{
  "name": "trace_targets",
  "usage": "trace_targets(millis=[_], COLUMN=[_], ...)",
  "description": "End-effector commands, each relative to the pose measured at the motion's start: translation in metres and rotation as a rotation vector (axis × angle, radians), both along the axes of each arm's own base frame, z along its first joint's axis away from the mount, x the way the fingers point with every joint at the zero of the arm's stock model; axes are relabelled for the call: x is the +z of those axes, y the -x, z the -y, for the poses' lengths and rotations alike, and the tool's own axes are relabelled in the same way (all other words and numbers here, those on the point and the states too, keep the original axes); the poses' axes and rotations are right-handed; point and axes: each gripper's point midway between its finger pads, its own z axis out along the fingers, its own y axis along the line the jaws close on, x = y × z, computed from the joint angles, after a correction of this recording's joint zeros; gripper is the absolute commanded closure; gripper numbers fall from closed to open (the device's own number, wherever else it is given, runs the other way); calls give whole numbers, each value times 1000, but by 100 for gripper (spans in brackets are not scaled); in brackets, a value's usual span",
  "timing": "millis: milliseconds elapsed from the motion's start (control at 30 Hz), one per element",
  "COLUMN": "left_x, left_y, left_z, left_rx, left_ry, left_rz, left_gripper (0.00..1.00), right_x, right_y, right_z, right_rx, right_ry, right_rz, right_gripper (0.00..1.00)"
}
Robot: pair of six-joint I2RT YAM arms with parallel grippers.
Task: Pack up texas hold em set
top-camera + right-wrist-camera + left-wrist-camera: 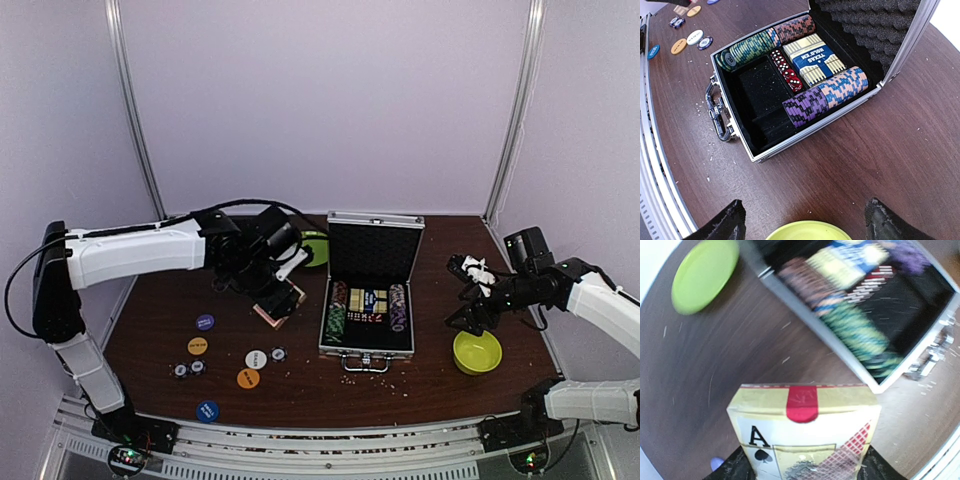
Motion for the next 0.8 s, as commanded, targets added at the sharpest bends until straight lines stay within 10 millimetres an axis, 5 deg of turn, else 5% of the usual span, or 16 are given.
trace_targets(millis=[0, 333, 767], left_x=[20, 1, -38], left_y=[8, 26, 10], left_z=[56, 145, 191], left_rx=[-322, -741, -922], left_ry=[-32, -97, -185], left_rz=[164, 277, 349], left_gripper=[40, 39, 39], right_x=[1, 2, -8], right_y=[-1, -1, -7], right_z=[4, 4, 8], right_rx=[-13, -28, -54], right_ry=[13, 4, 35], right_rz=[13, 8, -25], right_gripper=[18, 18, 18])
